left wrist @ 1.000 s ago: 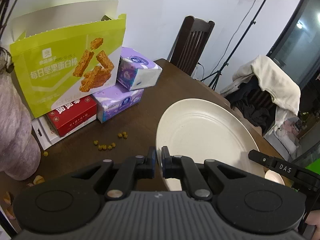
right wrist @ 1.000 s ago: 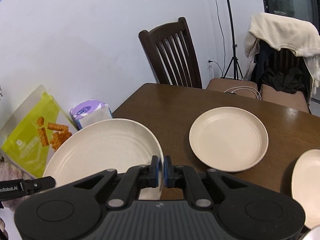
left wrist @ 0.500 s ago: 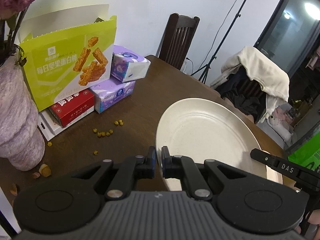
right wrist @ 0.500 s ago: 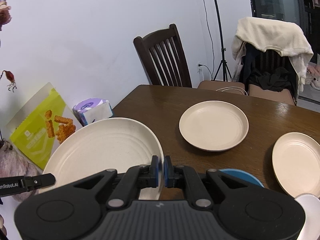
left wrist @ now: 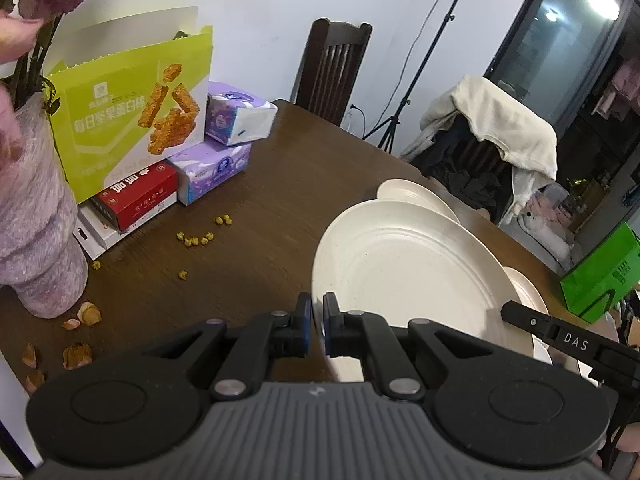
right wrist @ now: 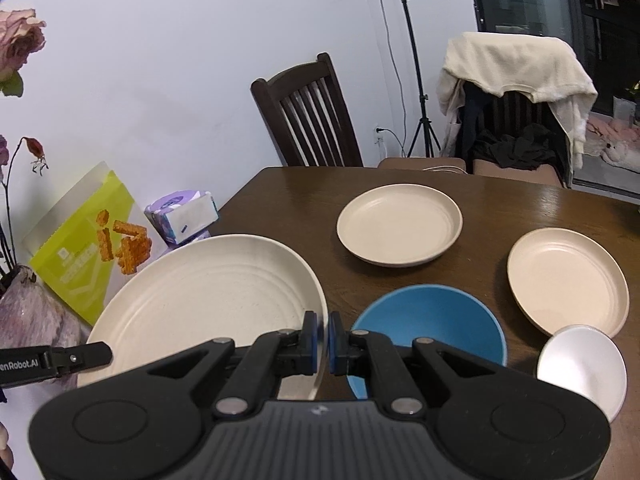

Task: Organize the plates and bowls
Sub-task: 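Lift and carry the held plates across the table with both grippers, then lower the plates onto the table and open both grippers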

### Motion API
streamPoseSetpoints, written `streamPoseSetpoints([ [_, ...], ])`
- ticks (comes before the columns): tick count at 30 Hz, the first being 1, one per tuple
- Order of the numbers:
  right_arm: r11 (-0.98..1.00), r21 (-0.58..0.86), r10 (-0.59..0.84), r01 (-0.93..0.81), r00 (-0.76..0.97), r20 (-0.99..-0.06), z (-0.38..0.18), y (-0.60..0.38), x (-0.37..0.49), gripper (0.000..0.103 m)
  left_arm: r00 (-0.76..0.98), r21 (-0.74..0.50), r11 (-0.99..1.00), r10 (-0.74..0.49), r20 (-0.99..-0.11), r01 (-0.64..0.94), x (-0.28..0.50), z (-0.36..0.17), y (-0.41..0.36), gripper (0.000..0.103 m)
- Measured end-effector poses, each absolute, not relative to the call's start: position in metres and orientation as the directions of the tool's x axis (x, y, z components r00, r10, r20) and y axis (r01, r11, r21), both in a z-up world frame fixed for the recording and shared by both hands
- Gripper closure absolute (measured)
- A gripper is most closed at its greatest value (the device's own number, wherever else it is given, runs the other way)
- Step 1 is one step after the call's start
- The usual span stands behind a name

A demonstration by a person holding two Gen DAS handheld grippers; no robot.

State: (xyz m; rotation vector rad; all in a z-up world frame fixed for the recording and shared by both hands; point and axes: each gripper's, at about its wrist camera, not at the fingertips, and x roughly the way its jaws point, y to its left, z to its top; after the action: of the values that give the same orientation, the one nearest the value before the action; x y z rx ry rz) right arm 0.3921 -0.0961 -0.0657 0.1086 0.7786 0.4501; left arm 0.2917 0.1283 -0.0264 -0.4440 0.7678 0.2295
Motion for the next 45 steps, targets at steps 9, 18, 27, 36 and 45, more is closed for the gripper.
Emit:
streamPoseSetpoints([
  [9,0.910,0.260,0.414,-0.324,0.650,-0.638,-0.063,-0.122,0.359,0.098,0.708,-0.298,0.903,0.010,-0.706,-0.310,0.267,-0.025,0.104,0.097],
  [18,0.918,0.259,0.395,-0.300,0.659,-0.640,-0.072,-0.148,0.324,0.098,0.690,-0.299,0.913,-0.026,-0.723,-0.279,0.243,-0.037,0.083,0.097],
  [27,0.930,0.261,0.368,-0.260,0.664,-0.651,-0.087,-0.175,0.295,0.098,0.662,-0.295,0.926,-0.070,-0.746,-0.235,0.228,-0.054,0.060,0.096],
  [36,0.938,0.257,0.346,-0.233,0.667,-0.660,-0.102,-0.194,0.276,0.098,0.632,-0.291,0.933,-0.096,-0.769,-0.214,0.220,-0.070,0.048,0.096],
  [45,0.942,0.264,0.336,-0.209,0.636,-0.695,-0.128,-0.203,0.267,0.098,0.588,-0.280,0.936,-0.106,-0.802,-0.214,0.218,-0.091,0.044,0.096],
])
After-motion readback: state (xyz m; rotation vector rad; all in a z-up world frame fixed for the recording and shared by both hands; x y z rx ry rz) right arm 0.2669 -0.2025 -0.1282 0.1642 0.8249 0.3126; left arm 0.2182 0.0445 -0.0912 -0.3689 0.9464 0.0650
